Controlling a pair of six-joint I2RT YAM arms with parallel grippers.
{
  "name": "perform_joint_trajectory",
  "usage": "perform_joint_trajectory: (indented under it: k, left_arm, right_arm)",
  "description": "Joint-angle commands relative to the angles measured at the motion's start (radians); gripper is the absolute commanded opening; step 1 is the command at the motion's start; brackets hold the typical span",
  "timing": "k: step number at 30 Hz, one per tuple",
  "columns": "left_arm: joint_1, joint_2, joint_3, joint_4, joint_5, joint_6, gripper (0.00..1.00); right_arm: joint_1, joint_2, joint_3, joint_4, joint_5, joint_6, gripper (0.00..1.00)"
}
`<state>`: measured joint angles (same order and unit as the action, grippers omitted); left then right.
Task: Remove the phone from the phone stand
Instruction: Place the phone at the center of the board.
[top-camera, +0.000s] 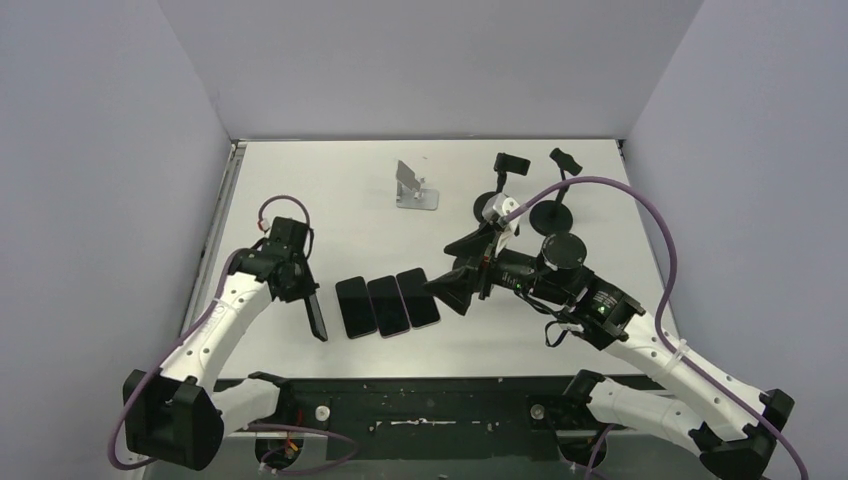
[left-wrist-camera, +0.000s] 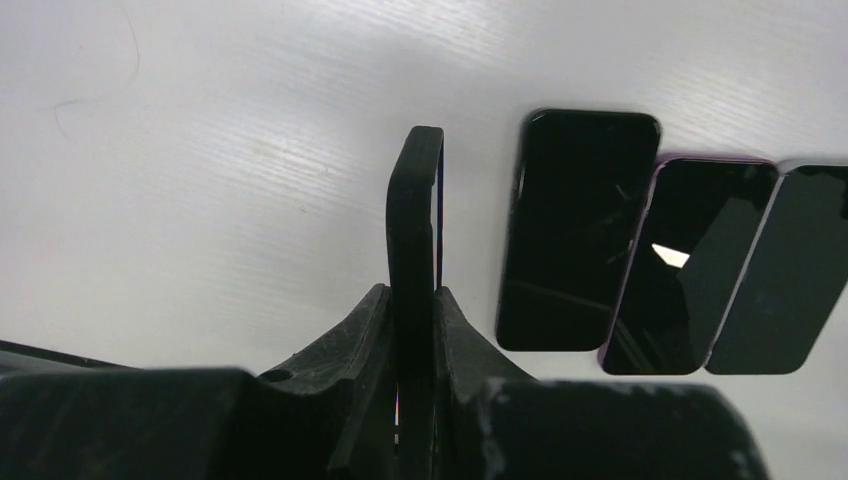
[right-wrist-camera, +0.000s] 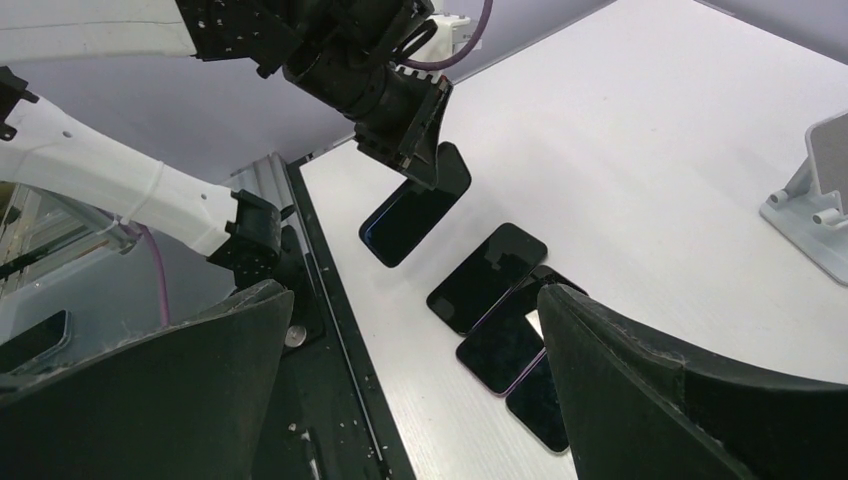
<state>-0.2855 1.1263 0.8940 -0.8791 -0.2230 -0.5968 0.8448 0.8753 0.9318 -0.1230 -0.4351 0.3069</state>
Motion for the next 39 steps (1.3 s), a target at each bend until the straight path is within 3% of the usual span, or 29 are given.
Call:
perform_joint_trajectory:
  k: [1, 14, 28, 39]
  left_arm:
    - [0.064, 0.013, -0.043, 0.073, 0.092, 0.011, 0.0]
    - [0.133, 0.14, -0.108, 0.235, 0.259, 0.082, 0.0]
    - [0.167, 0.213, -0.155, 0.314, 0.332, 0.121, 0.0]
    - [0.183, 0.034, -0.175, 0.344, 0.347, 0.137, 0.0]
  right_arm:
    - [-0.001, 0.01, -0.015, 0.076, -0.018, -0.002, 1.0]
    - [0.001, 0.029, -0.004, 0.104, 0.009, 0.01, 1.0]
    - [0.0, 0.059, 0.005, 0.115, -0.005, 0.041, 1.0]
    - [0.003, 0.065, 0.004, 0.115, -0.004, 0.047, 1.0]
